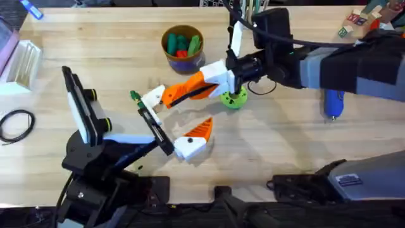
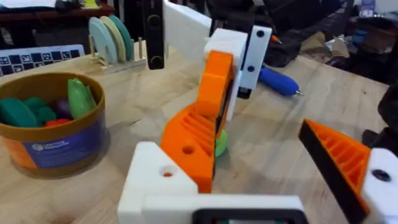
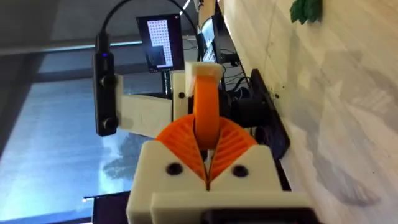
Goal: Pick up the gripper from the table and insert it into the empty holder that is missing its gripper. Then pick up a screw, insert it into the mounting hole, and use the screwdriver to tighten it. Finally, clean up the table by picking up the vegetable and placing it into the bucket.
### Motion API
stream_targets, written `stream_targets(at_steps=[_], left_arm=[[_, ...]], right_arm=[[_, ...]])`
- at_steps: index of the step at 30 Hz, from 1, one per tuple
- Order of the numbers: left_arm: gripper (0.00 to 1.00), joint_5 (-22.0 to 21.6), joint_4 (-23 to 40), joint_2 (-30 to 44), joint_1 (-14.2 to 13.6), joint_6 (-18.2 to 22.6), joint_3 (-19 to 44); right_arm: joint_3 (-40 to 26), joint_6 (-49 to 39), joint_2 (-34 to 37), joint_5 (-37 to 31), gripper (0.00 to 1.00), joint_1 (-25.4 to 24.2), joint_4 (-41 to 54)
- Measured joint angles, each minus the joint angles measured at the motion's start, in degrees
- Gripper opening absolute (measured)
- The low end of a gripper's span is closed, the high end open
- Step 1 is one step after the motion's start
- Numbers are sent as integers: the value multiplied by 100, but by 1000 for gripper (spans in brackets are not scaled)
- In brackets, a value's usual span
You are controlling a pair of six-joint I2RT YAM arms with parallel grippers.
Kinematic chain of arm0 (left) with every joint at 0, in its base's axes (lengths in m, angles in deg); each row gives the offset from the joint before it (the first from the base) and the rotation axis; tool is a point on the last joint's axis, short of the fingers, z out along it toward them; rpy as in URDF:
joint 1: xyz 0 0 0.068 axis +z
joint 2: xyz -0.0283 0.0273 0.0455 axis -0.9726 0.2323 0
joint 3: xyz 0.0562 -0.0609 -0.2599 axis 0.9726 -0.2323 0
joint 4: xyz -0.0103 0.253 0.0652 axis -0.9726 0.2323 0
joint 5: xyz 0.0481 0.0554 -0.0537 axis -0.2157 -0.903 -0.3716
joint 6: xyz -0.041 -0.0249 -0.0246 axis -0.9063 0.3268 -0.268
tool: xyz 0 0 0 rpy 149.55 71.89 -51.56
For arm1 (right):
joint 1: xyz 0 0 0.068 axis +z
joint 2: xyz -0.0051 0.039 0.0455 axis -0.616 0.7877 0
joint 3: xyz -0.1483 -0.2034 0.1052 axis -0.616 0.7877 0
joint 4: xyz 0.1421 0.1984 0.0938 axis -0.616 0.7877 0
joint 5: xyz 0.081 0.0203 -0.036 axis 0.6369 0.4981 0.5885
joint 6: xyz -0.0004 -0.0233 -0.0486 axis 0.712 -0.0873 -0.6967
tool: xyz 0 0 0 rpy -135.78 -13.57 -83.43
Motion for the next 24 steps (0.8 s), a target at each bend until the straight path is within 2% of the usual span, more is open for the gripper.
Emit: stream_targets(at_steps=[7, 12, 24], left_arm=[[988, -172, 5, 0, 33, -64, 0], [987, -85, 7, 0, 14, -128, 2], [987, 169, 13, 13, 27, -128, 2]], right_arm=[[-1, 375, -2, -391, 9, 203, -98], [-1, 490, -1, -638, 8, 441, -147], [-1, 584, -2, -866, 8, 533, -188]])
